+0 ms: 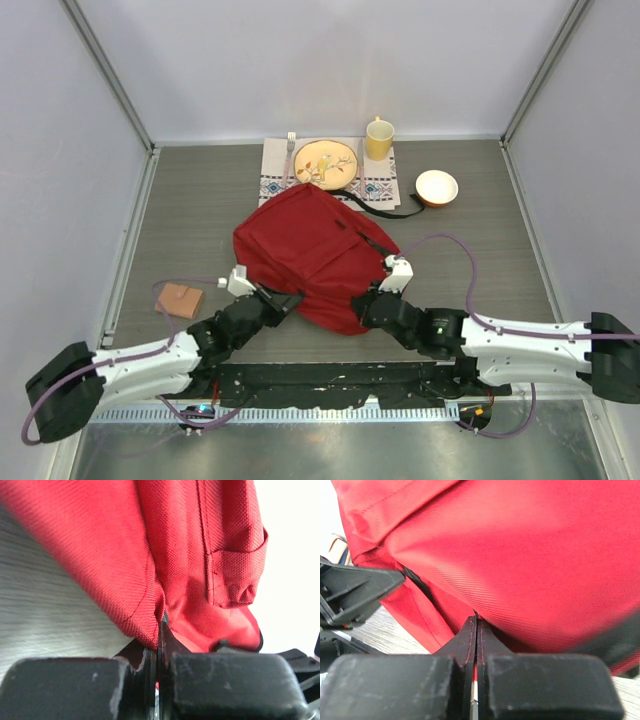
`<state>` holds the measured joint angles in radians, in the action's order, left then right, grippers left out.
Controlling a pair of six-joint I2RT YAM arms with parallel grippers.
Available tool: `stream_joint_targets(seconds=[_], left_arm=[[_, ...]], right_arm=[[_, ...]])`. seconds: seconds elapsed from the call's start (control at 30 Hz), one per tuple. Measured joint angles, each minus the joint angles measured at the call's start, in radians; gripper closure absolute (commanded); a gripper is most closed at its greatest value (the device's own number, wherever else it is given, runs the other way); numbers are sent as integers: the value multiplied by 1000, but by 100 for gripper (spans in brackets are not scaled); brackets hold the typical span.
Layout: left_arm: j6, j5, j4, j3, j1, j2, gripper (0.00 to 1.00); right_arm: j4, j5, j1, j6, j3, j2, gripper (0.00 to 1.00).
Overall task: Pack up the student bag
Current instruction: Zip the student bag at the center of the board.
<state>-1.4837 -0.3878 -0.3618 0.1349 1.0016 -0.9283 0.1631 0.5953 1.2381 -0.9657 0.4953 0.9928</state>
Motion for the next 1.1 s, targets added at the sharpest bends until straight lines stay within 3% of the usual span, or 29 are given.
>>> stream_joint_targets(seconds=[0.17,0.33,0.37,0.4,0.47,0.5,0.6,0.87,1.1], left_arm=[[35,67,193,-36,-145,219,100],[55,101,336,-52,-200,354,100],[57,105,352,-54,-204,366,93],[61,109,371,-54,-208,376,73],[91,115,393,-53,-211,383,56],[108,114,408,-48,-214,383,41],[182,109,484,2,-223,369,28],[406,133,721,265,-225,351,23],[655,270,779,394,-220,266,23]], right_arm=[[-6,-6,2,-18,-69,-121,99],[-8,-5,4,-25,-90,-194,99],[-10,-5,3,-25,-90,-202,99],[-13,-5,3,-24,-90,-208,99],[-18,-5,4,-18,-90,-209,99],[-23,-6,4,-11,-90,-206,99],[-36,-11,4,2,-90,-183,99],[-67,-22,4,20,-88,-109,99],[-79,-20,4,19,-88,-110,99]])
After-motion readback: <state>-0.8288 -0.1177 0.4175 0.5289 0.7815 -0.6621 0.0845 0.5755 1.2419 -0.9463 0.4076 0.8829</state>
